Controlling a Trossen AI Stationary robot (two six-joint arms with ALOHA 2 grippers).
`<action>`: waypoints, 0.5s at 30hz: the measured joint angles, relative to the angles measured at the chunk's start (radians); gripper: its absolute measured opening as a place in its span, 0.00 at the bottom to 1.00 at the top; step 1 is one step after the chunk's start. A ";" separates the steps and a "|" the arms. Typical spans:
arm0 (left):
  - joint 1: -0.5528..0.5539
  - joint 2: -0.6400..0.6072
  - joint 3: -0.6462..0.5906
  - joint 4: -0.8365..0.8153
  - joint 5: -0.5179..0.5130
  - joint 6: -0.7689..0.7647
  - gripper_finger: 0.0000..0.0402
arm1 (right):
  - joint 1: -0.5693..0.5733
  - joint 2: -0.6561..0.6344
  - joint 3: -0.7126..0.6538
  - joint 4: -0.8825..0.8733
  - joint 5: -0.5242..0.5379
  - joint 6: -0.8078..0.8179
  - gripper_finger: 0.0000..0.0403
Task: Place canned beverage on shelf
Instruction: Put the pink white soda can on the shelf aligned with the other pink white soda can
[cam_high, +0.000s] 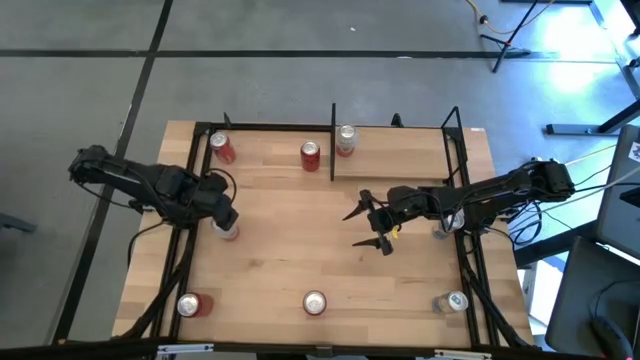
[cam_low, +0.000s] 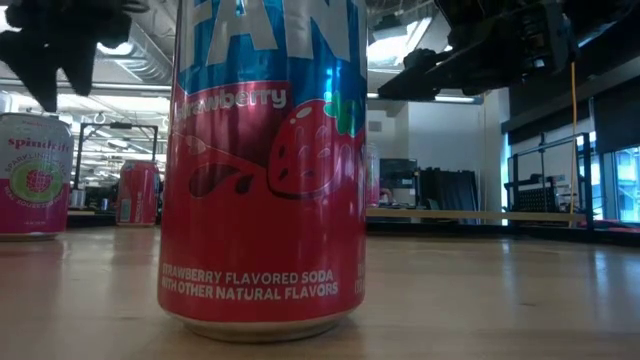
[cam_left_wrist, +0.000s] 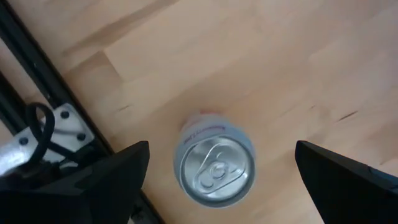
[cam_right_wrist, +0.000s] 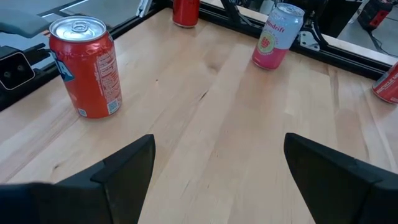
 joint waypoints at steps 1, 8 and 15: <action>-0.004 0.000 -0.015 0.000 0.009 -0.007 0.96 | 0.000 0.000 0.000 0.000 0.000 0.000 0.84; -0.023 0.001 -0.092 0.053 0.059 -0.020 0.96 | 0.000 0.000 0.000 0.000 0.003 0.000 0.84; -0.031 0.000 -0.121 0.081 0.079 -0.016 0.96 | 0.000 0.000 0.000 0.000 0.034 0.000 0.84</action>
